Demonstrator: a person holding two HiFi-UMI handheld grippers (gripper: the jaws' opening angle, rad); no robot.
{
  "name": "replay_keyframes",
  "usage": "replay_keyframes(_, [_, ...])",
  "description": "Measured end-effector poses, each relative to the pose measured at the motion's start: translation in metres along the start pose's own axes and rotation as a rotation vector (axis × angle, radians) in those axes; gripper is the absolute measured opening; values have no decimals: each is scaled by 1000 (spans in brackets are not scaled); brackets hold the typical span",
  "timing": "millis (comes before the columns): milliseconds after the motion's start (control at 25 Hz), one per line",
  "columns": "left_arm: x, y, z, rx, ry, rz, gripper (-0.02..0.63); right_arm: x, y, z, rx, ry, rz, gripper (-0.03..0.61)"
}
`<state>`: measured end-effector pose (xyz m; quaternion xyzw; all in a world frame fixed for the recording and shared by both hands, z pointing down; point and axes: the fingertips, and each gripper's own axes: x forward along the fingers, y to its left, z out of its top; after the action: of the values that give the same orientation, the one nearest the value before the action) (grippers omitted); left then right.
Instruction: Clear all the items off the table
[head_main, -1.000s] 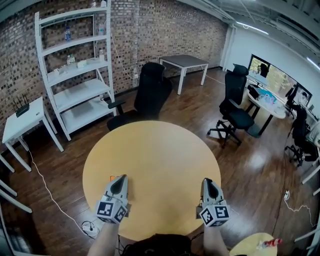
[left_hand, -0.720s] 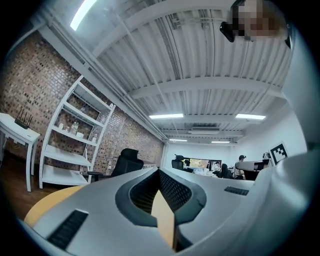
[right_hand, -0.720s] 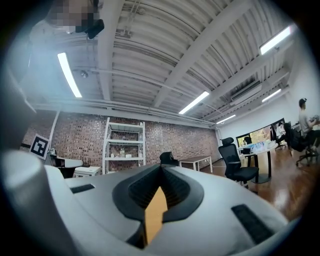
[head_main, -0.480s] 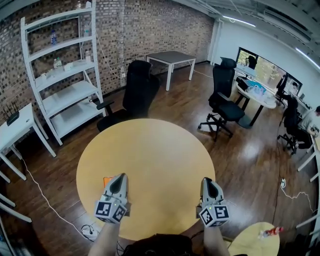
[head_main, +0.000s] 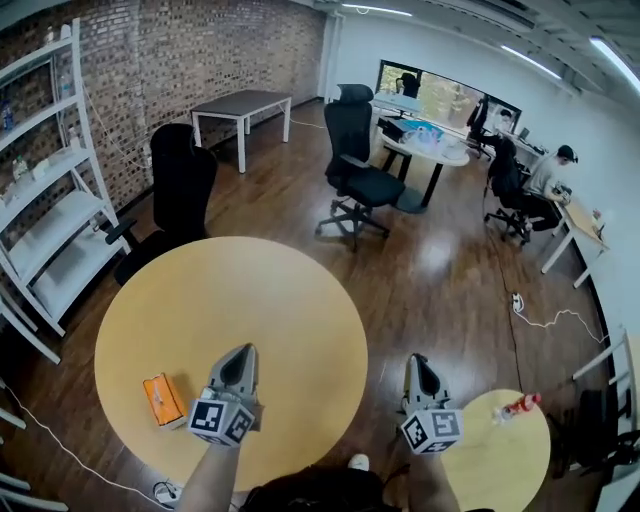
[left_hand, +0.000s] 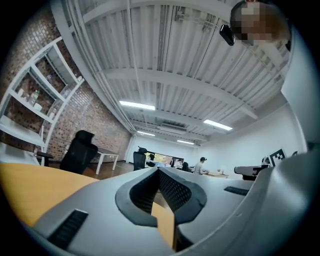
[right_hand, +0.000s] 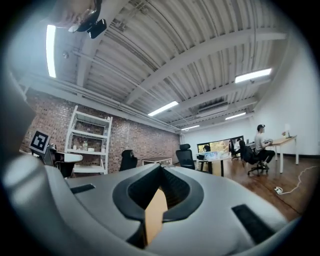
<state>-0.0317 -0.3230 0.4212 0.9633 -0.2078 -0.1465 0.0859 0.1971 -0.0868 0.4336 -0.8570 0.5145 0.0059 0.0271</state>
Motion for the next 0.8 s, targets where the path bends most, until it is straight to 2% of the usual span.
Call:
replay_keyframes(200, [64, -70, -26, -36, 12, -140, -9, -42, -80, 12, -20, -36, -149, 5])
replay_keyframes(360, [115, -157, -46, -76, 24, -289, -9, -89, -156, 25, -40, -56, -292, 3])
replay_keyframes(480, [133, -220, -56, -74, 38, -415, -9, -129, -203, 28, -32, -77, -403, 3])
replay_keyframes(600, [149, -263, -69, -90, 52, -502, -9, -167, -237, 25, -14, -93, -499, 4])
replay_keyframes(800, [169, -324, -89, -109, 68, -615, -9, -217, -274, 23, -9, -113, -611, 3])
